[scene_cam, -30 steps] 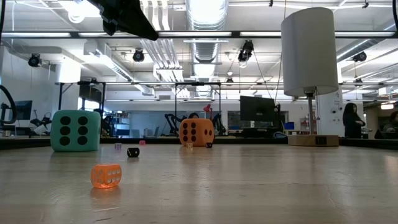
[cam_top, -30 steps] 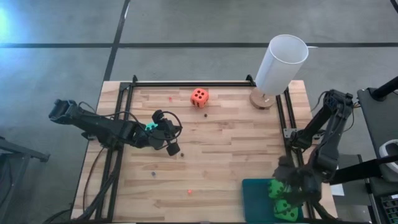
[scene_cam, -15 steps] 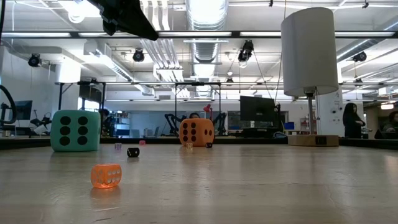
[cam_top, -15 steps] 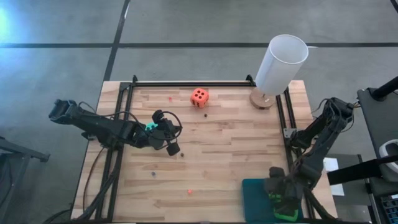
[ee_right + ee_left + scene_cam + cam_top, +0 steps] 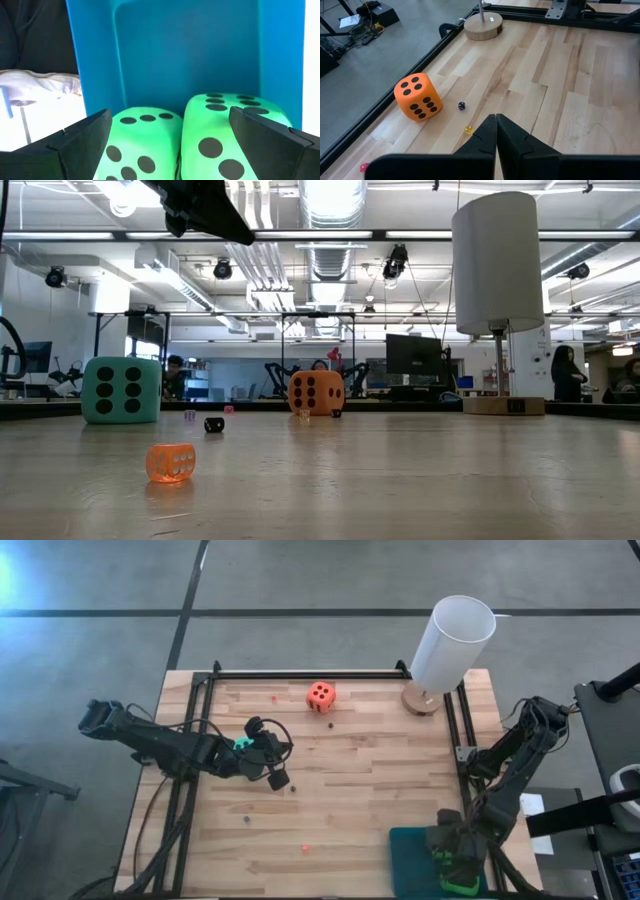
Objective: Pick & Place Dice
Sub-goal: Put the large green die into the blue bin, then put the large blue die into the blue bin
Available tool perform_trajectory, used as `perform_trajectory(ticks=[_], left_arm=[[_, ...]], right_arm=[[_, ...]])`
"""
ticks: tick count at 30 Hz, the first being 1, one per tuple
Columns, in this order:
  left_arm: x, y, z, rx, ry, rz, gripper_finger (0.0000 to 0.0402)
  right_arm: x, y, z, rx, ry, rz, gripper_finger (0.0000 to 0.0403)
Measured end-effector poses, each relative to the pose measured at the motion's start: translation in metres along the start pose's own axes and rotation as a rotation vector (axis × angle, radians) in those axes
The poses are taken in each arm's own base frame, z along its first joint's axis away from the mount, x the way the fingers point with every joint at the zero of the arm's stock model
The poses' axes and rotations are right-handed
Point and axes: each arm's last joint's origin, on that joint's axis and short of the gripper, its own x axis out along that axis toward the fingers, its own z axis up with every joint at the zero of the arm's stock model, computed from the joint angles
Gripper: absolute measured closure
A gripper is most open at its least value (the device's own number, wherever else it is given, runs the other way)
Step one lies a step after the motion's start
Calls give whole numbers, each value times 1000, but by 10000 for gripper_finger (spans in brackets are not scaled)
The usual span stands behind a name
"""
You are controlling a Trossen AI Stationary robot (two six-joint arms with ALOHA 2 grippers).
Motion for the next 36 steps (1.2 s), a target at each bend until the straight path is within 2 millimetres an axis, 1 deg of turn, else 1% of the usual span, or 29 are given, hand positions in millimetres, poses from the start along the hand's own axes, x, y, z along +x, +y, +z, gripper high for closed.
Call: perform_trajectory(ticks=[9,15,20,24,28,32,36], left_arm=[[0,0,0,0,0,0,391],[0,0,0,0,0,0,391],[0,0,0,0,0,0,391],[0,0,0,0,0,0,391],[0,0,0,0,0,0,391],[0,0,0,0,0,0,391],[0,0,0,0,0,0,391]], right_arm=[[-2,0,-3,11,75,34,3],[-10,-1,-3,-20,47,53,3],[-17,-4,0,-89,-73,20,3],[-23,-8,6,-148,-203,-36,3],[-29,-15,19,-183,-352,-116,3],[-35,-24,34,-175,-526,-235,3],[-38,-32,50,-157,-637,-328,3]])
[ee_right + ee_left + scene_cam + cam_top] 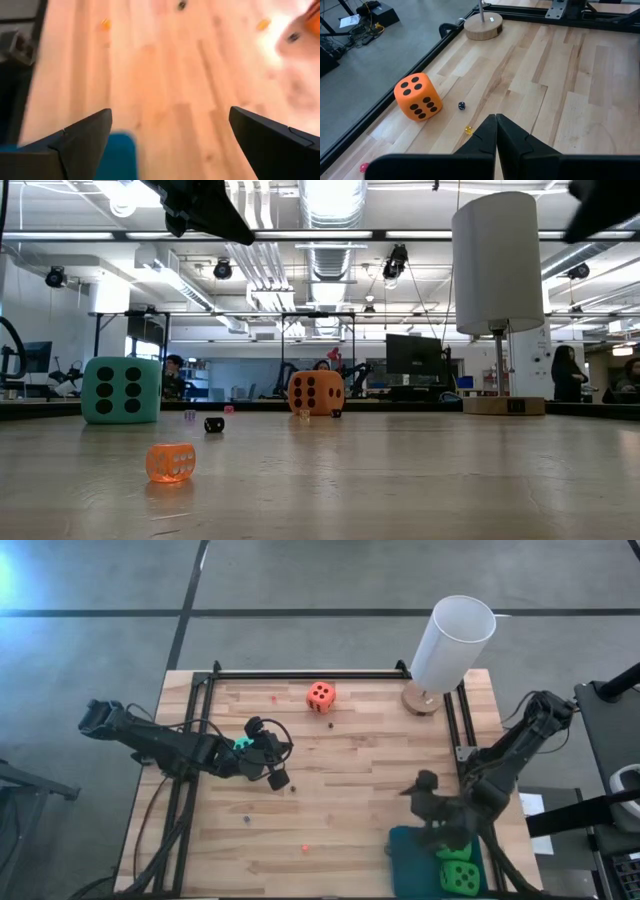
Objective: Pick & Place Dice
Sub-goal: Put the large blue die into the blue bin
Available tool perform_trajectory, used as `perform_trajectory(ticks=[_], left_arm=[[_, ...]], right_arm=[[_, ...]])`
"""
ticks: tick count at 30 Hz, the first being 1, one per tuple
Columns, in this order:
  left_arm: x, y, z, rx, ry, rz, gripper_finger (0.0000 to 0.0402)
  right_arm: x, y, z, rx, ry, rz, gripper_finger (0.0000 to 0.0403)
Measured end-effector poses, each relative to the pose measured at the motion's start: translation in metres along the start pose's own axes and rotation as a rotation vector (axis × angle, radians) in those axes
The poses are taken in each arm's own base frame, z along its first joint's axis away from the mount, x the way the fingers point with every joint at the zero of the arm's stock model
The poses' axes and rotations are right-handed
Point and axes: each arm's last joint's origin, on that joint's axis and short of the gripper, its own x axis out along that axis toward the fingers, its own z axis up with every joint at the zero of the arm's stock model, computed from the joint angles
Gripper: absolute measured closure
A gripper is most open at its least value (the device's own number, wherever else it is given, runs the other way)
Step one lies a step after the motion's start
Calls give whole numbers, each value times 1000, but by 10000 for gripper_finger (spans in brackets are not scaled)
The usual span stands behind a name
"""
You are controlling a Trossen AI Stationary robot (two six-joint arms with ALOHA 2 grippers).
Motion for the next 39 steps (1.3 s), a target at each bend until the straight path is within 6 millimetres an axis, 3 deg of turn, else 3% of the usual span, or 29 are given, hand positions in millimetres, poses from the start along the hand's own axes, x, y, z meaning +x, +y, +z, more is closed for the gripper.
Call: perform_trajectory(ticks=[18,39], left_arm=[[0,0,0,0,0,0,391],[0,0,0,1,0,1,391]], right_arm=[[29,-47,36,65,-114,-309,3],[31,-51,38,70,-113,-325,3]])
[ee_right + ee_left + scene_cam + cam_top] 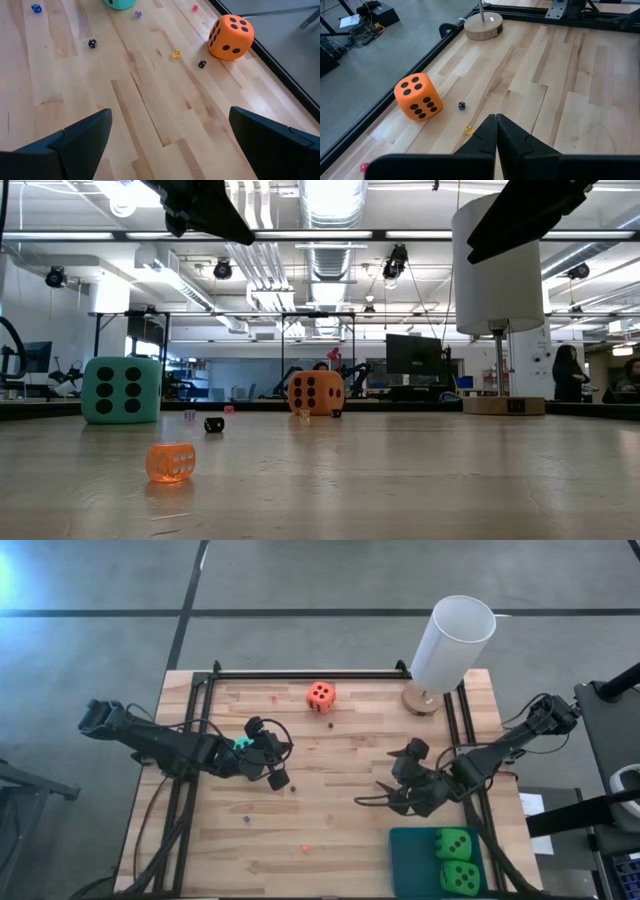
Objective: Pick & Place Dice
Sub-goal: Put the large blue die into the blue bin
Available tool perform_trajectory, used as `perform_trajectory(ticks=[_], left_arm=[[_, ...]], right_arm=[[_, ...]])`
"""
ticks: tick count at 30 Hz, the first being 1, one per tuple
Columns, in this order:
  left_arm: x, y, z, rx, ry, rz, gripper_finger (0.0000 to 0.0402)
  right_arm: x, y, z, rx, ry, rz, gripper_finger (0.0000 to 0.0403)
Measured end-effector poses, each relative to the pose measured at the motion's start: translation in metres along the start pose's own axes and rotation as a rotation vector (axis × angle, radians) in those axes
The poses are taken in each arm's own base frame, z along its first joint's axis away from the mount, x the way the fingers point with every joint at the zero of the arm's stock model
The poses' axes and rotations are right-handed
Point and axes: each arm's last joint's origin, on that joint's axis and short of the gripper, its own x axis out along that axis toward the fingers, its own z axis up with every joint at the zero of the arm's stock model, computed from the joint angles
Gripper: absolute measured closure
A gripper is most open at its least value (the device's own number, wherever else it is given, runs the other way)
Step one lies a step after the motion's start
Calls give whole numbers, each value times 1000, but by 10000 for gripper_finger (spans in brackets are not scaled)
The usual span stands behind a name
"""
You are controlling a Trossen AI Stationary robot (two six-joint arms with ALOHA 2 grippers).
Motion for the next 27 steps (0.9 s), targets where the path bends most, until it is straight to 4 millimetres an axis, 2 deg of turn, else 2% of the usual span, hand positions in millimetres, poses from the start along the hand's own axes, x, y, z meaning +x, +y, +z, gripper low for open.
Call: perform_trajectory(ticks=[8,27], left_arm=[[0,2,-4,-15,38,14,391],[-7,28,-41,-293,394,227,400]], right_arm=[[0,0,0,0,1,1,3],[0,0,0,0,1,2,3]])
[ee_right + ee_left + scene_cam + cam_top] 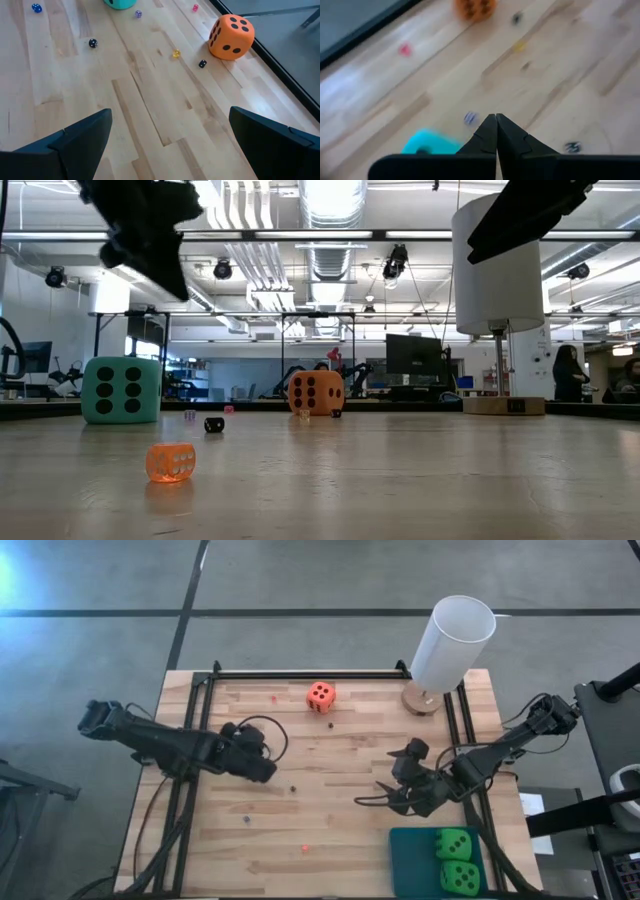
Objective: Pick & Place Dice
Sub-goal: Put the large blue die into the blue bin
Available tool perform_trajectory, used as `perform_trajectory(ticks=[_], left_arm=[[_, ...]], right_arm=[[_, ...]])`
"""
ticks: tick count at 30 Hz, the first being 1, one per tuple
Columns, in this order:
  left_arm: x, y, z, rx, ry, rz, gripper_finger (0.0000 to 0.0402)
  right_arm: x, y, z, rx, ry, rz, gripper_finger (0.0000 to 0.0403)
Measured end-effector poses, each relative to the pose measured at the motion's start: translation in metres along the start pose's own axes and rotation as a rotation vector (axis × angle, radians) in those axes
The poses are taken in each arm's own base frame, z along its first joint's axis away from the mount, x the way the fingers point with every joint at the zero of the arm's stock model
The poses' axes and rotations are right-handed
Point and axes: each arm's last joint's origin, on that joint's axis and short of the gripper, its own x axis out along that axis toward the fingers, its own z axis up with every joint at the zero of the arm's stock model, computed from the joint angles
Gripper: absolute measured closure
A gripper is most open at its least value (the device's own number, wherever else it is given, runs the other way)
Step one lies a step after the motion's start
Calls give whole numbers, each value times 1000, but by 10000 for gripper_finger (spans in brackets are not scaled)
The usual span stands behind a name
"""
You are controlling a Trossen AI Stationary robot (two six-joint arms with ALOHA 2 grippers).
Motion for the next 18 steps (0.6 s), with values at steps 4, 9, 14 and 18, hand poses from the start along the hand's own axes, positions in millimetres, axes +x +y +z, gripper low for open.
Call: perform_trajectory(ticks=[4,9,14,18], left_arm=[[0,13,-8,-94,128,89,400],[-1,20,-19,-185,335,137,400],[11,22,-34,-223,428,177,401],[19,27,-47,-255,496,227,401]], right_arm=[[0,0,0,1,-1,1,3],[0,0,0,1,-1,1,3],[0,0,0,1,-2,-1,3],[0,0,0,-2,-4,-4,3]])
